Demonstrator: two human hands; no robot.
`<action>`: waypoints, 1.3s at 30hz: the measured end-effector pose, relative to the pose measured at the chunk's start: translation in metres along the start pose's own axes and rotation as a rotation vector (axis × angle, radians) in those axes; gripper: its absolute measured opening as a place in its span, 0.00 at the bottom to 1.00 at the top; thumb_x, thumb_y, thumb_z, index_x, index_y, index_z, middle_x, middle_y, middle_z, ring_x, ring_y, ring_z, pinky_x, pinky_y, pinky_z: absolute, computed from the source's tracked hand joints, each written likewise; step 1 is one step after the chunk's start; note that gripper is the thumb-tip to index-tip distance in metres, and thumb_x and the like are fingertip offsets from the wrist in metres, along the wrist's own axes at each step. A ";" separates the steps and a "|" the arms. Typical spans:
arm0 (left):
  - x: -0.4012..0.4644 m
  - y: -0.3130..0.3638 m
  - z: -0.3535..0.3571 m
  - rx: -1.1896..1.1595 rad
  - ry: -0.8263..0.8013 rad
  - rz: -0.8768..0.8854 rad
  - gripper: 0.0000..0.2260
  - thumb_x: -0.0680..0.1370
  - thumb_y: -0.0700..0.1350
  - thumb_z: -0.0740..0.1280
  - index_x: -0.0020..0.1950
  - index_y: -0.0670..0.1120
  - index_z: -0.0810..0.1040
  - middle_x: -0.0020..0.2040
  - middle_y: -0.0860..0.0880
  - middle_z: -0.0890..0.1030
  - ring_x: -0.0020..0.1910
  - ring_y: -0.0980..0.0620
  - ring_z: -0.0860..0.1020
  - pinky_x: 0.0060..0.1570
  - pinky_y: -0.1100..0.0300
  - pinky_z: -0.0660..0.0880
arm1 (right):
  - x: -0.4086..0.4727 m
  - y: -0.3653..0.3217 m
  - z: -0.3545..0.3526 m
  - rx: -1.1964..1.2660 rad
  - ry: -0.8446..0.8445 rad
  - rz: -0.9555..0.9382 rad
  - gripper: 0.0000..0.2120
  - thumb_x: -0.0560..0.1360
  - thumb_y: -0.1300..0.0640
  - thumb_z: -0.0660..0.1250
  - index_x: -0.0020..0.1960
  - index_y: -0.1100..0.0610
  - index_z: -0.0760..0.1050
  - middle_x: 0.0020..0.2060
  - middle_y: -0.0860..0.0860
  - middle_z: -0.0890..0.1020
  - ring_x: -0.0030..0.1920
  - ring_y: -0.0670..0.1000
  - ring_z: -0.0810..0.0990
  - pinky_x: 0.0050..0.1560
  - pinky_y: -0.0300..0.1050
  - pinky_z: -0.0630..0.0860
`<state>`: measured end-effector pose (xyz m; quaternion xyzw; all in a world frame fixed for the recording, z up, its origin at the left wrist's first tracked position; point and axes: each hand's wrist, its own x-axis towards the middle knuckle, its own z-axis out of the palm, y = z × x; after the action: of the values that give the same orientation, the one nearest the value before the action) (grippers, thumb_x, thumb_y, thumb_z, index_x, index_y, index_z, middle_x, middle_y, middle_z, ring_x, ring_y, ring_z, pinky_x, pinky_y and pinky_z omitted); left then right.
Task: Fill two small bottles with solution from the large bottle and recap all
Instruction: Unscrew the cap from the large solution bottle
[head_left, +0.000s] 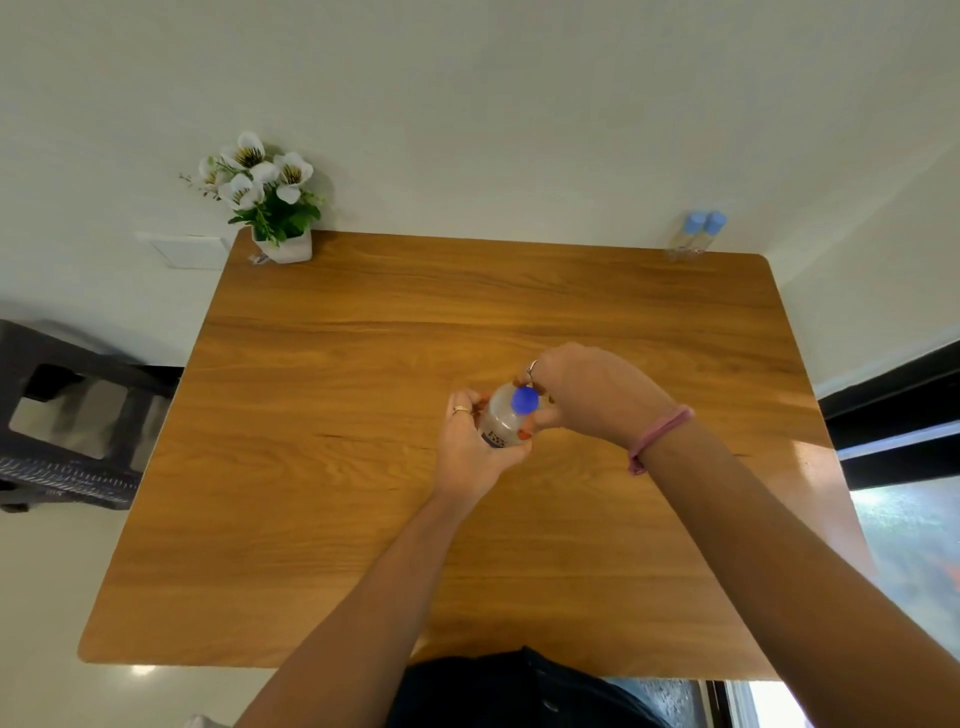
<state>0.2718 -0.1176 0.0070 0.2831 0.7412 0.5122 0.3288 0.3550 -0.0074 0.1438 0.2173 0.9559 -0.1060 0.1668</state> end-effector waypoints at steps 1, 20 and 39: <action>0.000 -0.001 0.000 -0.010 0.000 -0.009 0.30 0.56 0.49 0.82 0.48 0.58 0.66 0.55 0.45 0.74 0.52 0.46 0.78 0.50 0.46 0.78 | -0.002 0.001 0.001 0.015 -0.007 -0.017 0.25 0.70 0.49 0.70 0.66 0.52 0.70 0.55 0.51 0.77 0.53 0.52 0.77 0.43 0.42 0.71; 0.008 -0.010 0.003 -0.024 -0.023 -0.037 0.30 0.57 0.46 0.83 0.48 0.56 0.66 0.55 0.42 0.75 0.51 0.46 0.78 0.48 0.53 0.79 | 0.010 0.004 0.017 -0.115 0.085 -0.043 0.13 0.78 0.55 0.62 0.62 0.51 0.72 0.49 0.51 0.78 0.47 0.53 0.79 0.39 0.44 0.75; 0.009 -0.009 0.003 -0.015 -0.043 -0.043 0.31 0.59 0.41 0.82 0.53 0.48 0.66 0.56 0.43 0.74 0.51 0.52 0.78 0.48 0.58 0.78 | 0.007 -0.002 0.005 -0.165 0.091 0.011 0.21 0.71 0.43 0.68 0.56 0.57 0.72 0.44 0.51 0.77 0.43 0.54 0.79 0.33 0.43 0.69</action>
<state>0.2672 -0.1121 -0.0044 0.2757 0.7361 0.5041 0.3577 0.3497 -0.0080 0.1366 0.2128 0.9667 -0.0161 0.1412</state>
